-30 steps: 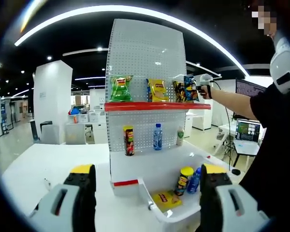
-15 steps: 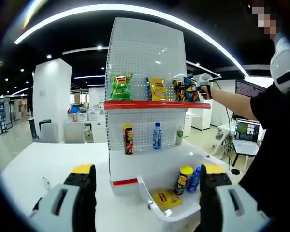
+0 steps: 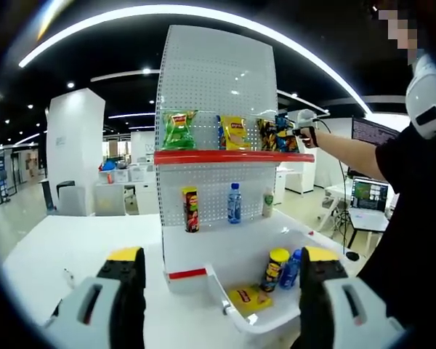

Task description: Place the items from the shopping basket onto the snack and drink counter

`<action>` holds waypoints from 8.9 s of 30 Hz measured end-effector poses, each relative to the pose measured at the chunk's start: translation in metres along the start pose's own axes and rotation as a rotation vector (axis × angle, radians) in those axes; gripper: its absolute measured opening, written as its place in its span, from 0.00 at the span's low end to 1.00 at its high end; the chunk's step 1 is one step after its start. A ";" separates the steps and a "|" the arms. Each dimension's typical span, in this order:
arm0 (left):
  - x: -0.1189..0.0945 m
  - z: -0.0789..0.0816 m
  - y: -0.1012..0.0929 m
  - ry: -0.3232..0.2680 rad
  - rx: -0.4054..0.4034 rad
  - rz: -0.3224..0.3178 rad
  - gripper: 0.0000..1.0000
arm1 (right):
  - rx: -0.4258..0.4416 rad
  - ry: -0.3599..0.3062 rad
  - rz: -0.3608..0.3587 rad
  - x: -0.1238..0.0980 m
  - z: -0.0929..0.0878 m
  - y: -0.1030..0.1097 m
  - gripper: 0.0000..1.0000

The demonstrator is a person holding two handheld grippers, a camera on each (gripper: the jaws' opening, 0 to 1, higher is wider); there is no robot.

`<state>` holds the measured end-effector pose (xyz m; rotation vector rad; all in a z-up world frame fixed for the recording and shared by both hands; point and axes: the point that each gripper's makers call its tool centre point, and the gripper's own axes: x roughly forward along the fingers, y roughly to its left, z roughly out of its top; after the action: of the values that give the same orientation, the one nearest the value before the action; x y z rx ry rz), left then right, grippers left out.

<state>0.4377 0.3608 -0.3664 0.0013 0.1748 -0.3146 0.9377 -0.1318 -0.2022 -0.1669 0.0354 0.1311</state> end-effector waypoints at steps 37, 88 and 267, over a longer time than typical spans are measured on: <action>-0.005 -0.002 -0.015 0.009 0.003 0.019 0.86 | 0.048 -0.030 0.064 0.006 -0.003 -0.006 0.69; -0.008 0.002 -0.020 0.007 0.016 -0.004 0.85 | 0.073 -0.155 -0.045 -0.009 0.012 -0.031 0.77; -0.038 -0.016 0.056 0.097 -0.023 0.035 0.85 | -0.873 0.695 1.254 -0.228 -0.538 0.512 0.55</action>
<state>0.4168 0.4257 -0.3768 -0.0035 0.2743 -0.2775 0.6309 0.2493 -0.8056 -1.0496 0.7895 1.3443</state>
